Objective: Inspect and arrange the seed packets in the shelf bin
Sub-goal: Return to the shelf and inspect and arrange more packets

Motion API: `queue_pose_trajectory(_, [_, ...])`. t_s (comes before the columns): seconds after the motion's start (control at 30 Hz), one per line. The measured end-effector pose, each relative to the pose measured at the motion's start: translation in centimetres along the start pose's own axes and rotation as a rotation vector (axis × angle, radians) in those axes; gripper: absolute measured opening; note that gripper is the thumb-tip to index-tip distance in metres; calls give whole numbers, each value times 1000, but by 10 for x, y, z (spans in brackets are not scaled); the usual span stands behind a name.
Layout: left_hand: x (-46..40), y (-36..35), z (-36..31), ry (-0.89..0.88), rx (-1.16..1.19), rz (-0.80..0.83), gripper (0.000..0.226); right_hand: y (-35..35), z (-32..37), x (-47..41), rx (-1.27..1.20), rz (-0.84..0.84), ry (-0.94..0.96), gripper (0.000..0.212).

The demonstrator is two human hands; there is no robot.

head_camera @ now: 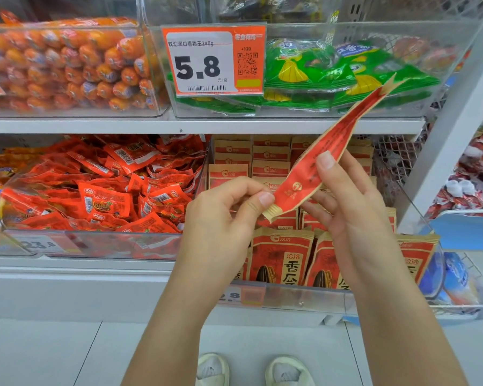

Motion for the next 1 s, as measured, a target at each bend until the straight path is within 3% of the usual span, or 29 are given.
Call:
queue_pose_trajectory(0.27, [2, -3, -8, 5, 59, 7, 15, 2, 9, 4, -37, -19, 53, 72])
queue_pose_trajectory(0.7, [-2, 45, -19, -45, 281, -427, 17, -41, 5, 22, 133, 351, -6, 44])
queue_pose_trajectory(0.83, [-1, 54, -25, -70, 268, -460, 10, -48, 3, 24, 137, 383, -7, 49])
queue_pose_trajectory(1.0, [-2, 53, -20, -26, 343, -428, 18, -46, 2, 23, 119, 365, -19, 45])
Point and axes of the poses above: each hand's wrist, its own x-axis away from the middle knuckle, its own y-axis out of the back of the hand, z = x × y, the point moved 10 cm from there along -x, towards the middle knuckle, and after that the axes turned 8 degrees about -y, right-handed, at the moved point
